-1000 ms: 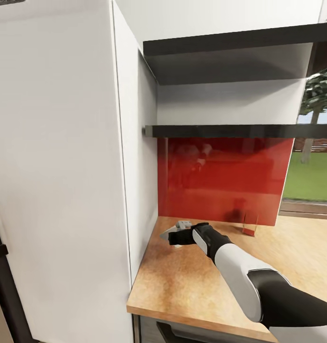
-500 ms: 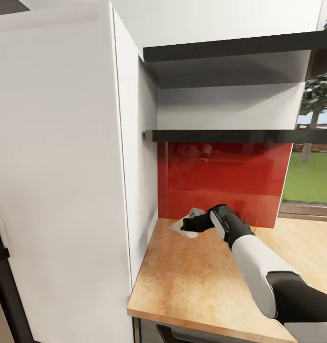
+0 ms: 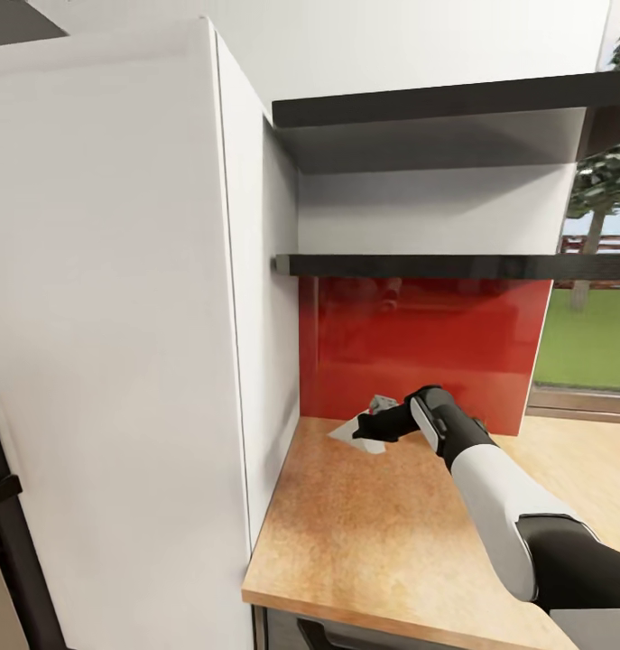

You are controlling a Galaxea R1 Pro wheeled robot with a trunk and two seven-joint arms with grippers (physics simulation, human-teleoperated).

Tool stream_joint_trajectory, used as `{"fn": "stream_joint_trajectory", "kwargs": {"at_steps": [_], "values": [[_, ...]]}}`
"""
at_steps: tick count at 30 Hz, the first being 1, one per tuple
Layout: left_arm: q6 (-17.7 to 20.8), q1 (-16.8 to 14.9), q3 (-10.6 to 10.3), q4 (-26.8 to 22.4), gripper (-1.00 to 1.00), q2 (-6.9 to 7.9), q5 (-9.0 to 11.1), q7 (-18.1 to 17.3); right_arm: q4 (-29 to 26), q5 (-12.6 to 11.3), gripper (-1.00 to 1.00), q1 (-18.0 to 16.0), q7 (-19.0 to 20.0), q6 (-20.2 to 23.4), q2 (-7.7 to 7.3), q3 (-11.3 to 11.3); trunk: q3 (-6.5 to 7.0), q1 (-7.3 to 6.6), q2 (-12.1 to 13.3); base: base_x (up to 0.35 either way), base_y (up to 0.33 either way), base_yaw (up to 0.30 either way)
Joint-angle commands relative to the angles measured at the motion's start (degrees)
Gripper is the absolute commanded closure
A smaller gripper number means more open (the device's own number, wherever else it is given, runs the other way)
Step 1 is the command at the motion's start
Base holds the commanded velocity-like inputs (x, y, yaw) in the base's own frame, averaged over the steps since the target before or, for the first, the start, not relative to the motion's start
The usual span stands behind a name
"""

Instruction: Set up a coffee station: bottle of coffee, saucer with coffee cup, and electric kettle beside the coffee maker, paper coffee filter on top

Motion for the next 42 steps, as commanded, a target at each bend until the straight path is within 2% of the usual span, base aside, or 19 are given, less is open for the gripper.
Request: {"fn": "stream_joint_trajectory", "kwargs": {"at_steps": [1, 5, 8, 9, 14, 15, 16, 22, 28, 29, 30, 31, 32, 33, 35, 38, 42], "values": [[-0.15, -0.05, 0.00, 0.11, -1.00, 0.01, 0.53, -0.47, -0.01, 0.18, 1.00, -0.04, 0.18, 0.27, 0.01, -0.03, 0.09, -0.21, 0.34, 0.000, 0.000, 0.000], [-0.19, -0.05, 0.00, 0.08, -1.00, 0.03, 0.53, -0.47, 0.02, 0.20, 1.00, -0.04, 0.26, 0.16, 0.02, -0.03, 0.80, -1.09, 1.95, 0.000, 0.000, 0.000], [-0.19, -0.05, 0.00, 0.10, -1.00, 0.05, 0.57, -0.47, -0.08, 0.23, 1.00, -0.04, 1.01, -0.01, -0.09, -0.03, 0.80, -1.09, 1.95, 0.000, 0.000, 0.000], [-0.21, -0.05, 0.00, 0.14, -1.00, 0.00, 0.56, -0.47, -0.13, 0.28, 1.00, -0.04, 2.48, 0.15, -0.64, -0.03, 0.80, -1.09, 1.95, 0.000, 0.000, 0.000], [-0.16, -0.05, -0.06, 0.09, -1.00, -0.03, 0.27, -0.47, -0.20, 0.87, 1.00, -0.04, 2.73, 0.49, -1.21, -0.01, 0.91, -1.09, 1.95, -0.096, 0.000, -0.051], [-0.14, -0.05, -0.01, 0.07, -1.00, -0.24, -1.20, -0.47, -0.21, 1.41, 1.00, -0.04, 2.75, 0.54, -2.08, -0.03, 0.99, -1.09, 1.95, -0.314, 0.000, -0.197], [-0.15, -0.05, -0.01, 0.07, -1.00, -0.27, -1.34, -0.47, -0.21, 1.44, 1.00, -0.04, 2.75, 0.57, -2.24, -0.03, 1.07, -1.09, 1.95, -0.317, 0.000, -0.200], [-0.16, -0.05, -0.08, 0.07, -1.00, -0.29, -1.57, -0.47, 0.13, 1.22, 1.00, -0.04, 2.60, 0.54, -2.98, -0.03, 1.55, -1.09, 1.95, -0.322, 0.000, -0.204], [-0.17, -0.05, -0.08, 0.07, -1.00, -0.29, -1.58, -0.47, 0.48, 1.09, 1.00, -0.04, 2.35, 0.43, -5.65, -0.03, 2.01, -1.09, 1.95, -0.318, 0.000, -0.213], [-0.19, -0.05, -0.08, 0.07, -1.00, -0.29, -1.58, -0.47, 1.09, 0.86, 1.00, -0.04, 2.58, 0.44, -9.25, -0.03, 2.09, -1.09, 1.95, -0.301, 0.000, -0.218], [-0.20, -0.05, -0.08, 0.07, -1.00, -0.29, -1.58, -0.47, 1.47, 0.72, 1.00, -0.04, 2.72, 0.38, -10.81, -0.03, 2.17, -1.09, 1.95, -0.300, 0.000, -0.218], [-0.20, -0.05, -0.08, 0.07, -1.00, -0.29, -1.57, -0.47, 2.05, 0.57, 1.00, -0.04, 2.90, 0.19, -13.01, -0.03, 2.24, -1.09, 1.95, -0.299, 0.000, -0.219], [-0.24, -0.05, -0.08, 0.07, -1.00, -0.32, -1.58, -0.47, 3.42, 0.44, 1.00, -0.04, 3.03, -0.09, -15.94, -0.09, 2.32, -1.09, 1.95, -0.298, 0.000, -0.220], [-0.30, -0.05, -0.08, 0.07, -1.00, -0.31, -1.58, -0.47, 4.44, 0.41, 1.00, -0.04, 3.07, -0.17, -17.17, -0.16, 2.39, -1.09, 1.95, -0.298, 0.000, -0.220], [-0.37, -0.05, -0.08, 0.07, -1.00, -0.09, -1.58, -0.47, 6.56, -0.14, 1.00, -0.04, 2.96, -0.24, -18.44, -0.33, 2.54, -1.09, 1.95, -0.288, 0.000, -0.220], [-0.55, -0.05, -0.08, 0.07, -1.00, -0.04, -1.58, -0.47, 7.04, -0.45, 1.00, -0.04, 2.79, -0.41, -18.84, -0.43, 2.77, -1.09, 1.95, -0.223, 0.000, -0.220], [-1.24, -0.05, -0.08, 0.07, -1.00, -0.05, -1.58, -0.47, 7.99, -0.56, 1.00, -0.04, 2.68, -1.93, -20.52, -0.69, 3.07, -1.09, 1.95, -0.060, 0.000, -0.220]]}}
